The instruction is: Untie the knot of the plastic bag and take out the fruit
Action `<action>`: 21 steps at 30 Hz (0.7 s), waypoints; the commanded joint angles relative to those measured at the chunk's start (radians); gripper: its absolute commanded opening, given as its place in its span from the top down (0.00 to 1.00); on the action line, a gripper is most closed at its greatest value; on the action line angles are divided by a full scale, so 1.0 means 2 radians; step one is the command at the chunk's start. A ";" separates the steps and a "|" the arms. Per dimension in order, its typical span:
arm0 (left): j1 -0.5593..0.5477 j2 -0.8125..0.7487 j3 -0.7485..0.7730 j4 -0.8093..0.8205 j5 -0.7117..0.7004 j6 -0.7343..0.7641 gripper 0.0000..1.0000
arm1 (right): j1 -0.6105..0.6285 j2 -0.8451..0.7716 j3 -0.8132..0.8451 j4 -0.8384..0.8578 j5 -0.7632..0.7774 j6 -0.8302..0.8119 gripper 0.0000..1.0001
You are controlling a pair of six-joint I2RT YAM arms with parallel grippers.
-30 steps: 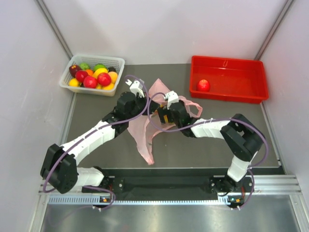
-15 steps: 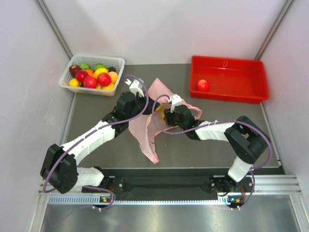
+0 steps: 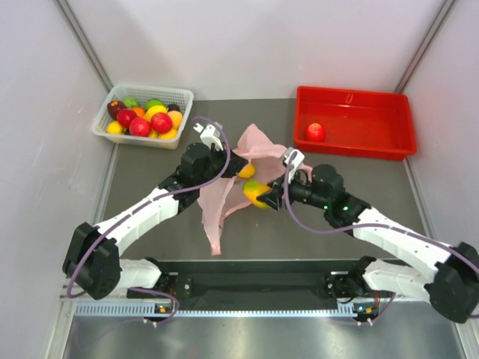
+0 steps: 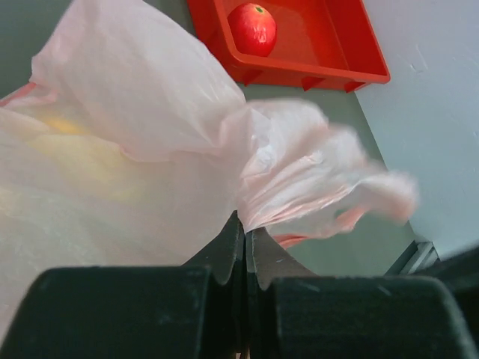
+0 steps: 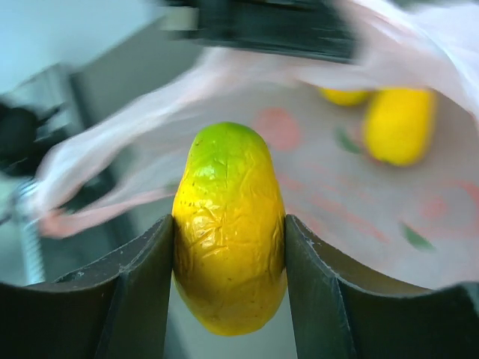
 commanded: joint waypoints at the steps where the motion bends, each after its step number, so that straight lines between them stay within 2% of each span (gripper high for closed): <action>1: 0.001 0.004 0.001 0.039 -0.004 -0.007 1.00 | -0.004 -0.044 0.025 -0.074 -0.185 -0.027 1.00; 4: 0.001 0.009 0.001 0.043 0.004 -0.010 1.00 | -0.021 -0.080 0.031 -0.089 -0.224 -0.050 1.00; 7: 0.001 0.007 0.003 0.042 0.005 -0.009 1.00 | -0.051 -0.066 0.058 -0.119 -0.253 -0.070 1.00; 10: 0.001 0.005 0.002 0.039 0.001 -0.007 1.00 | -0.079 -0.041 0.081 -0.095 -0.238 -0.029 1.00; 11: 0.001 0.004 0.001 0.038 0.003 -0.007 1.00 | -0.095 -0.044 0.082 -0.058 -0.178 -0.011 1.00; 14: 0.001 0.000 -0.001 0.032 0.004 -0.003 1.00 | -0.119 -0.071 0.075 -0.010 -0.059 0.014 1.00; 15: 0.001 -0.004 -0.002 0.029 0.002 -0.001 1.00 | -0.120 -0.075 0.072 0.010 0.063 0.011 1.00; 18: 0.001 -0.009 -0.005 0.030 0.001 -0.002 1.00 | -0.143 -0.052 0.085 0.027 0.270 0.005 1.00; 20: 0.001 -0.009 -0.005 0.031 0.004 -0.003 1.00 | -0.167 -0.007 0.097 0.033 0.305 0.022 1.00; 21: 0.001 -0.009 -0.006 0.032 0.005 -0.003 1.00 | -0.192 0.010 0.113 0.035 0.345 0.030 1.00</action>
